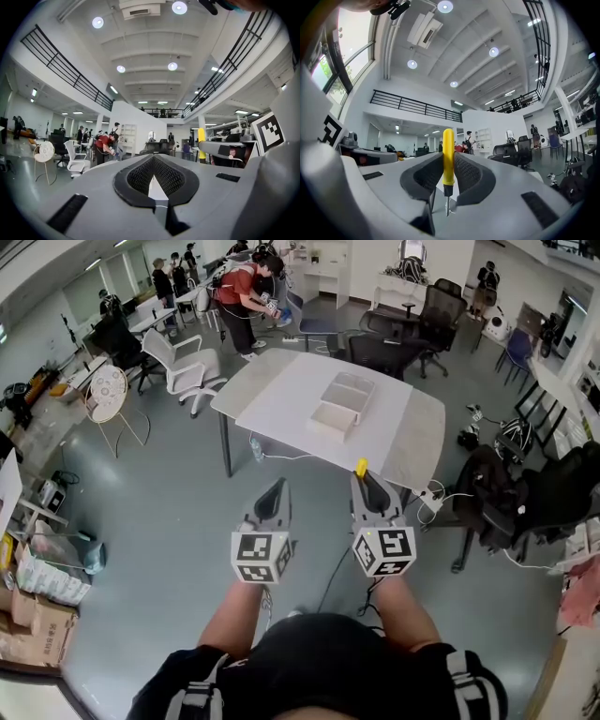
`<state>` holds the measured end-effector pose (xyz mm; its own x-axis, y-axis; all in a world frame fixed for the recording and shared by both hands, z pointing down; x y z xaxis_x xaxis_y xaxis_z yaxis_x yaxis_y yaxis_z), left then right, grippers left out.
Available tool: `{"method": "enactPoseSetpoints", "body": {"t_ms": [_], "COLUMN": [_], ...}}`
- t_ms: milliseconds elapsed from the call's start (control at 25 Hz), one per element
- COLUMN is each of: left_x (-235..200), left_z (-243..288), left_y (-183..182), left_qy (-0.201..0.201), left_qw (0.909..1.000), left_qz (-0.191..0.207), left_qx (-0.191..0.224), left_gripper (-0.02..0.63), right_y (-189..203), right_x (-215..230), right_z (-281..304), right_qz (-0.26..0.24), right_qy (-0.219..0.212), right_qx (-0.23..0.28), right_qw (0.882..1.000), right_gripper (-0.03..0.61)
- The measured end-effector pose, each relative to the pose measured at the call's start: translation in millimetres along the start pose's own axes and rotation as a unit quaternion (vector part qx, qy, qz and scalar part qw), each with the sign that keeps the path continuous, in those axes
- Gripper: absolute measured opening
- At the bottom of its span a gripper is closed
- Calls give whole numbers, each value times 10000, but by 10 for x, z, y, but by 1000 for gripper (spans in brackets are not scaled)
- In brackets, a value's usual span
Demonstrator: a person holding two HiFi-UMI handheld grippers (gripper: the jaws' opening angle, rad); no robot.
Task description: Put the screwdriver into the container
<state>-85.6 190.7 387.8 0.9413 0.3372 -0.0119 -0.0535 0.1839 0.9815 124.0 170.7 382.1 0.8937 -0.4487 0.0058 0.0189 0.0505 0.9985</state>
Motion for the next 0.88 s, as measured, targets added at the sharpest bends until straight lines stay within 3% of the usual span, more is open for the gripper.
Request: {"method": "enactPoseSetpoints", "body": {"t_ms": [400,880], "left_x": [-270,-672], "left_z": [-24,-116], "left_y": [19,162], "left_qy": [59,226], "left_qw": [10000,9997], "left_qz": [-3,-8], "left_qx": [21,-22], "left_gripper": [6,6], "right_y": [-23,90], "right_x": [-243,-641], "right_z": [152,275], "right_qz": [-295,-263], "right_qy": [85,255], "right_qx": [12,-27], "right_qw": [9995,9993], "right_gripper": [58,58]}}
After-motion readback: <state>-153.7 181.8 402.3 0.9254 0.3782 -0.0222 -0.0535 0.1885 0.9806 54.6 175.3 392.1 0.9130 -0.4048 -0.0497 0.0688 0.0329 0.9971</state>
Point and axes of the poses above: the fingertips, and each gripper's own axes: z forward along the fingers, x to its right, y out of its underside, the point moved 8 cm from there along -z, backward along the fingers, and after that the axes turned 11 degrees about -x, right-handed, at the moved point
